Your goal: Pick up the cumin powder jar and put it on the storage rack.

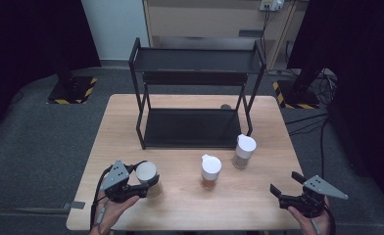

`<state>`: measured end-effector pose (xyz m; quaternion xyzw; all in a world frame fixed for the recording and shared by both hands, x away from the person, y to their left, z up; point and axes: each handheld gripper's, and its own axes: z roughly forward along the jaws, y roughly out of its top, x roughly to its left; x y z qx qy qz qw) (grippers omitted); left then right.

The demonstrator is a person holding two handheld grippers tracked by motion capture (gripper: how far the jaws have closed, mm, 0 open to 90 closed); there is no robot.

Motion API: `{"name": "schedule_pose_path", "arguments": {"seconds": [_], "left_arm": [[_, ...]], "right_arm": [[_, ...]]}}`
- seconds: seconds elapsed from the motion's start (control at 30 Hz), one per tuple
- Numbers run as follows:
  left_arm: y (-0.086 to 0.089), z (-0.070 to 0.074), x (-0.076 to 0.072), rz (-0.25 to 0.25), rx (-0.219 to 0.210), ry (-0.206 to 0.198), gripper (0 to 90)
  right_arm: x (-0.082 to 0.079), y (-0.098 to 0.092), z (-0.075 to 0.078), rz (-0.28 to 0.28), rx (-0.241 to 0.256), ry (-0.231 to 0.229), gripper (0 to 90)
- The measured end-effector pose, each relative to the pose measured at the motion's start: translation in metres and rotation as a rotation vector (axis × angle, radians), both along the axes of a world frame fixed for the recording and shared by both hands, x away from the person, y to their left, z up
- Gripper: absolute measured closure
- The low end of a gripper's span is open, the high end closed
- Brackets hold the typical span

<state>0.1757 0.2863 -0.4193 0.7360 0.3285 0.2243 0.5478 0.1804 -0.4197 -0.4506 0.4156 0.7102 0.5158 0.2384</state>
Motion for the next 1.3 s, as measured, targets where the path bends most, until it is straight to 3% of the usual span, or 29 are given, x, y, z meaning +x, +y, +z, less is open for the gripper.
{"name": "schedule_pose_path", "arguments": {"seconds": [0.47, 0.83, 1.13, 1.3], "left_arm": [[-0.004, 0.019, 0.023, 0.003, -0.011, -0.004, 32.5], [-0.013, 0.031, 0.046, 0.039, 0.016, -0.028, 32.5], [-0.03, 0.042, 0.07, 0.078, 0.044, -0.053, 32.5], [-0.036, 0.043, 0.08, 0.106, 0.037, -0.057, 32.6]], "right_arm": [[0.001, 0.0, 0.0, 0.005, 0.001, 0.003, 2.4], [0.001, -0.001, 0.0, 0.007, 0.006, 0.003, 2.4], [0.001, -0.002, -0.001, 0.009, 0.01, 0.004, 2.4], [0.001, -0.003, -0.001, 0.01, 0.012, 0.003, 2.4]]}}
